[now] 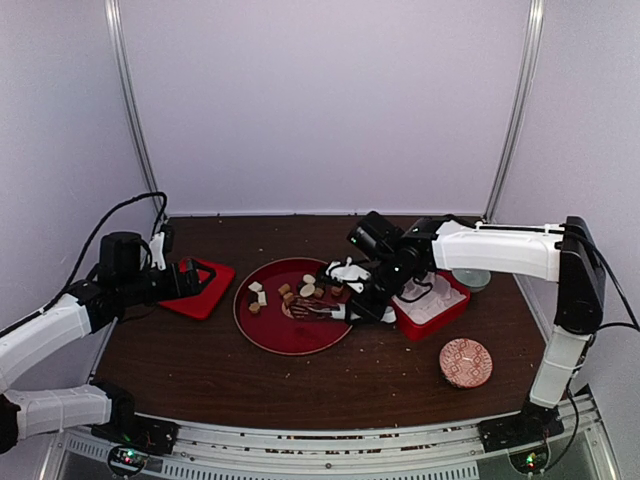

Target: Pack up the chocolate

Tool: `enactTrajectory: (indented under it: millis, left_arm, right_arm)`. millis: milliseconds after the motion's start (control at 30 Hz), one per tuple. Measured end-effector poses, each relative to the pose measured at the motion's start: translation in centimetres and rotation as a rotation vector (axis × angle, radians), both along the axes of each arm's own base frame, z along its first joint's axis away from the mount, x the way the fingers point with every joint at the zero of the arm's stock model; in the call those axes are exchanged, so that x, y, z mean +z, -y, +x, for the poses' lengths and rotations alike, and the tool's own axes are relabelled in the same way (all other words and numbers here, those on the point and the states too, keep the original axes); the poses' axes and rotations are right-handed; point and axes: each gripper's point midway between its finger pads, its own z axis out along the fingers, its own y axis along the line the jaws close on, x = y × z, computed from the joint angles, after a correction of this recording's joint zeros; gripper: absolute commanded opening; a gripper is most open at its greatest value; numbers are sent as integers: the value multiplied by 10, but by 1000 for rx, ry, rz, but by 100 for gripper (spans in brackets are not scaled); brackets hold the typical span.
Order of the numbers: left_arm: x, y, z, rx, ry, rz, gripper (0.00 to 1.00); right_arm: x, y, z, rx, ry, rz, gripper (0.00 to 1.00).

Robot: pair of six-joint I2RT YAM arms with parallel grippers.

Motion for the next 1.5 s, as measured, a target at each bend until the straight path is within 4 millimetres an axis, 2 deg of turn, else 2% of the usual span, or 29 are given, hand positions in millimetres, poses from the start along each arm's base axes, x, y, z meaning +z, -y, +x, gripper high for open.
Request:
enactTrajectory:
  millis: [133, 233, 333, 467, 567, 700, 767, 967, 1333, 1500]
  left_arm:
    - [-1, 0, 0, 0, -4, 1, 98]
    - [-2, 0, 1, 0, -6, 2, 97]
    - [-2, 0, 1, 0, -8, 2, 98]
    - [-4, 1, 1, 0, -12, 3, 98]
    - [-5, 1, 2, -1, -17, 4, 98]
    - [-8, 1, 3, -2, -23, 6, 97]
    - [-9, 2, 3, -3, -26, 6, 98]
    - [-10, 2, 5, -4, -28, 6, 98]
    - [-10, 3, 7, -5, -26, 5, 98]
    - [-11, 3, 7, -5, -27, 5, 98]
  right_arm:
    - [8, 10, 1, -34, -7, 32, 28]
    - [15, 28, 1, -89, -13, 57, 28]
    - [31, 52, 2, -167, -5, 105, 28]
    - [67, 94, 12, -312, 48, 211, 27]
    - [82, 128, 21, -434, 82, 264, 27]
    - [73, 164, 26, -564, 67, 266, 26]
    - [58, 180, 25, -626, 32, 251, 26]
    - [30, 194, 18, -689, -50, 225, 26]
    - [3, 187, 22, -693, -144, 207, 26]
    - [-1, 184, 23, -688, -159, 209, 29]
